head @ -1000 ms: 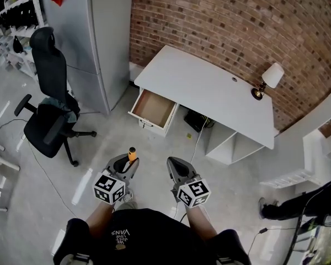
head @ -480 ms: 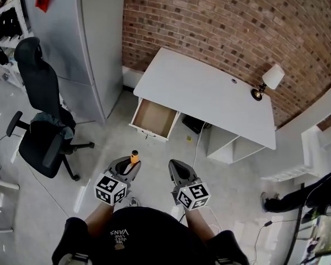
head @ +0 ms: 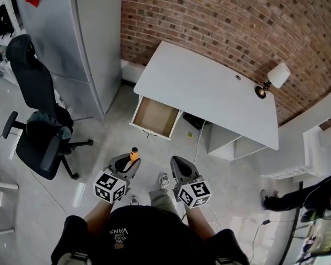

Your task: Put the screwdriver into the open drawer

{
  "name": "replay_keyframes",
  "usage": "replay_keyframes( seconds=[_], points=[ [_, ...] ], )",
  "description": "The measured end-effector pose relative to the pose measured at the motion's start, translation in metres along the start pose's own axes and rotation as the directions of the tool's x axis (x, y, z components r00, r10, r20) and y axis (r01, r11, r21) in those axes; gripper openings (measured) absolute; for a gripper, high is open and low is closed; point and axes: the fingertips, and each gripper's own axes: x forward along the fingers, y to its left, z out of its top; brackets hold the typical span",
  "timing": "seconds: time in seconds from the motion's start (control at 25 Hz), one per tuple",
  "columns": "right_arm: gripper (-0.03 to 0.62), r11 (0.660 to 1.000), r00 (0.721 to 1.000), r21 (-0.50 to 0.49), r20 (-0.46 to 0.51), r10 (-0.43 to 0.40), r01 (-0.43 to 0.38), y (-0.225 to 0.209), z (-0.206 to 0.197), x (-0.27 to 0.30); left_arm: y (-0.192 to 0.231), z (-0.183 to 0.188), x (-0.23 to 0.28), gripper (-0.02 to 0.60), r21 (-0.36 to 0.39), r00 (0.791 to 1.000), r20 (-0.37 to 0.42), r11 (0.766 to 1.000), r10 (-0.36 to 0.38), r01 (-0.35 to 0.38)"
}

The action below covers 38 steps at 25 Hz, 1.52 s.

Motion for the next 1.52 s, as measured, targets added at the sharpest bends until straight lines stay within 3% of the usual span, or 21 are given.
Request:
replay_keyframes(
  seconds=[0.72,1.2,1.36,1.52],
  points=[
    [-0.006,0.975,0.972,-0.046,-0.096,0.214,-0.219,-0.115,0.022,0.098,0.05,0.03,0.141,0.106,-0.09,0.982,0.045,0.98,0.181,-0.177],
    [-0.006,0.927,0.92,-0.064,-0.165,0.355,-0.369,-0.17,0.021,0.135,0.085,0.02,0.202,0.106,-0.155,0.938,0.031,0.929,0.344,-0.336],
    [-0.006,0.921,0.913,-0.056,-0.172,0.371,-0.385,-0.171,0.016,0.14,0.101,0.009,0.21,0.106,-0.177,0.933,0.017,0.919,0.36,-0.351],
    [-0.006,0.927,0.916,-0.041,-0.178,0.359,-0.372,-0.17,0.009,0.151,0.12,-0.001,0.22,0.106,-0.188,0.94,-0.002,0.923,0.341,-0.335]
  ],
)
